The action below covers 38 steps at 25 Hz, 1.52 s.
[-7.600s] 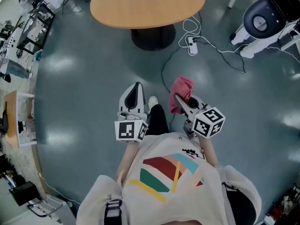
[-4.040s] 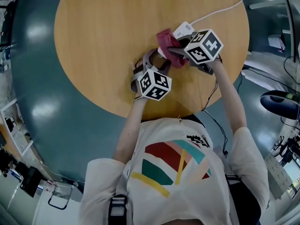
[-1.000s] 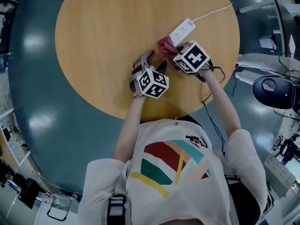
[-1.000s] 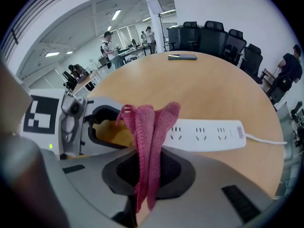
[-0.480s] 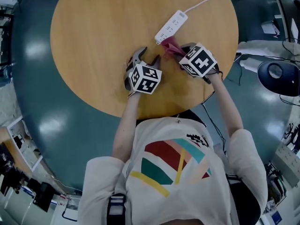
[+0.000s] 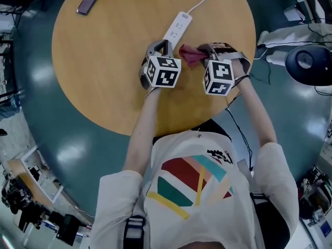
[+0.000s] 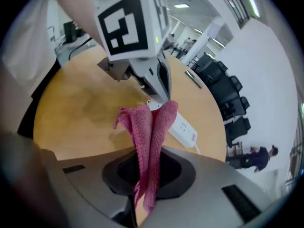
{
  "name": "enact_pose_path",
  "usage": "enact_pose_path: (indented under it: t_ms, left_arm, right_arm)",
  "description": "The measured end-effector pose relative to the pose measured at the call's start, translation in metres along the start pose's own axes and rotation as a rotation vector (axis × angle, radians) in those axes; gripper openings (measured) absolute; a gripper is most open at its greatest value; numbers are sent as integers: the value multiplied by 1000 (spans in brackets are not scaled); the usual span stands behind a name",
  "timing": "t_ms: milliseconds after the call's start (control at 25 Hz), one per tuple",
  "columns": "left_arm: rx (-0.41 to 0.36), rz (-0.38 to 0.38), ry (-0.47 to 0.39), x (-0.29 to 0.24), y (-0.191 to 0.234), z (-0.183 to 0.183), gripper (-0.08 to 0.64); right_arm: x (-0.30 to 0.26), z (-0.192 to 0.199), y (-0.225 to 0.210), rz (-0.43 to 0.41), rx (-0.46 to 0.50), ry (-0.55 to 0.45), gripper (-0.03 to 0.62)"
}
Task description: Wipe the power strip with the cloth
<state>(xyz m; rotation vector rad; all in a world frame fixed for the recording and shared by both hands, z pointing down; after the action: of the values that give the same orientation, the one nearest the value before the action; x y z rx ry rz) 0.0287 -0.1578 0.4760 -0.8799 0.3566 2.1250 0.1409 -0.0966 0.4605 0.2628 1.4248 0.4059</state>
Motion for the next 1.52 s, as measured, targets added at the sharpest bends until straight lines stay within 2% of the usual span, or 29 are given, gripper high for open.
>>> enact_pose_path:
  t_ms: [160, 360, 440, 680, 840, 960, 1160, 1280, 1520]
  left_arm:
    - [-58, -27, 19, -10, -10, 5, 41]
    - [-98, 33, -1, -9, -13, 8, 41]
    - [-86, 52, 2, -6, -16, 12, 41]
    - [23, 80, 3, 18, -12, 34, 41]
    - [-9, 62, 19, 33, -6, 50, 41]
    - [-4, 55, 17, 41, 6, 58, 41]
    - [-4, 54, 18, 46, 11, 59, 41]
    - [-11, 47, 12, 46, 12, 59, 41]
    - [-17, 46, 8, 43, 20, 53, 41]
  right_arm:
    - [-10, -3, -1, 65, 218, -17, 38]
    - [-33, -15, 10, 55, 405, -38, 38]
    - [-37, -17, 19, 54, 459, -53, 39]
    - [-31, -43, 47, 88, 615, -154, 40]
    - [-33, -72, 63, 122, 677, -206, 40]
    - [-34, -89, 64, 120, 669, -228, 38]
    - [-36, -88, 41, 122, 555, -206, 38]
    - [-47, -64, 15, 155, 519, -131, 38]
    - [-76, -9, -59, 244, 390, 51, 39]
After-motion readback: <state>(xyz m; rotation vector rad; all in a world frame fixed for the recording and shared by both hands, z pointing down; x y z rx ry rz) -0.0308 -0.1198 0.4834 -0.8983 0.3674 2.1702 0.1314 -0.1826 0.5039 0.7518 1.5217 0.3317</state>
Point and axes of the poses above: the fingertips, and each gripper's own axes: x backward along the fingers, y to its left, z out of its underside, the point moved 6 cm from there along x, backward along the fingers, and after that the axes turned 4 degrees about y, right-handed, at the moved point
